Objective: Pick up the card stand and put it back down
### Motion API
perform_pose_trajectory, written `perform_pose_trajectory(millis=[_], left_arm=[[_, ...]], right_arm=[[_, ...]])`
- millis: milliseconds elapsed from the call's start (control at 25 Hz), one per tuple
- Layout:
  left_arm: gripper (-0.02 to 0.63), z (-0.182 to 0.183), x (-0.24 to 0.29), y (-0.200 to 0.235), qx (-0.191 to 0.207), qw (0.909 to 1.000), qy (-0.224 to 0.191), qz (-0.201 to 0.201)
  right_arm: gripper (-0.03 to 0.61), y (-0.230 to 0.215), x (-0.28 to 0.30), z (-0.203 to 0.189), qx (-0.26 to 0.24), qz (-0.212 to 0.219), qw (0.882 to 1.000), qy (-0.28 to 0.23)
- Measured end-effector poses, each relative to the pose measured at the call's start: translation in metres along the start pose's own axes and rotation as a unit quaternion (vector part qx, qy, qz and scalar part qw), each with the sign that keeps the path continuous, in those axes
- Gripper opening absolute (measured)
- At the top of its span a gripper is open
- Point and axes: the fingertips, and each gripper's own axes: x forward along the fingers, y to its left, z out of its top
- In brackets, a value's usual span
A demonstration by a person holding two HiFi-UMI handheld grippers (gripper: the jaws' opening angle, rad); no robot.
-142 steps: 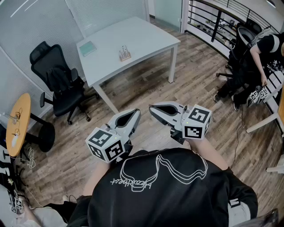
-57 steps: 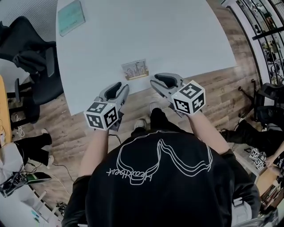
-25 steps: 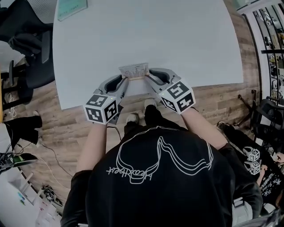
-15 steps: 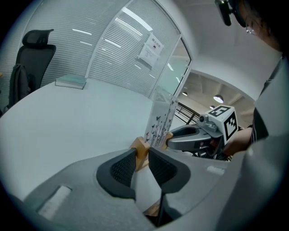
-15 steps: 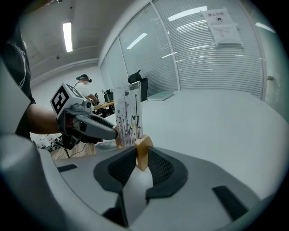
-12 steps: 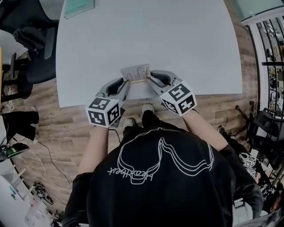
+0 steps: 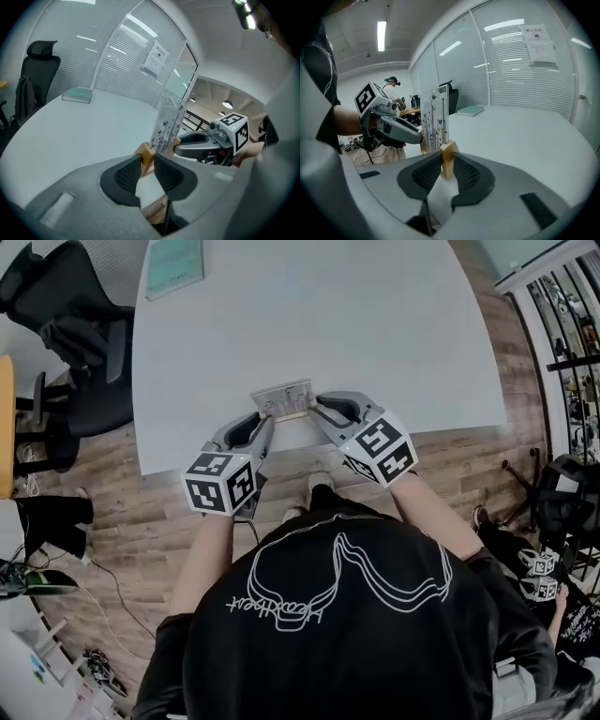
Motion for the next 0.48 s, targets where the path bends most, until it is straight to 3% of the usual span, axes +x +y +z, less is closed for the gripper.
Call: perform_pose_trajectory(millis=[320, 480], left_arm=[[0.095, -0.001, -0.059, -0.035, 0.016, 0.9997, -0.011, -0.017], [0.095, 0.000, -0.092, -0.051, 0.022, 0.9991, -0.023, -0.029]], right_arm=[[0.087, 0.052, -0.045, 0.016, 0.003, -0.030, 0.999, -0.030], [0.087, 0.080, -0.067, 0.027, 0.029, -0.039, 0.998, -0.050]])
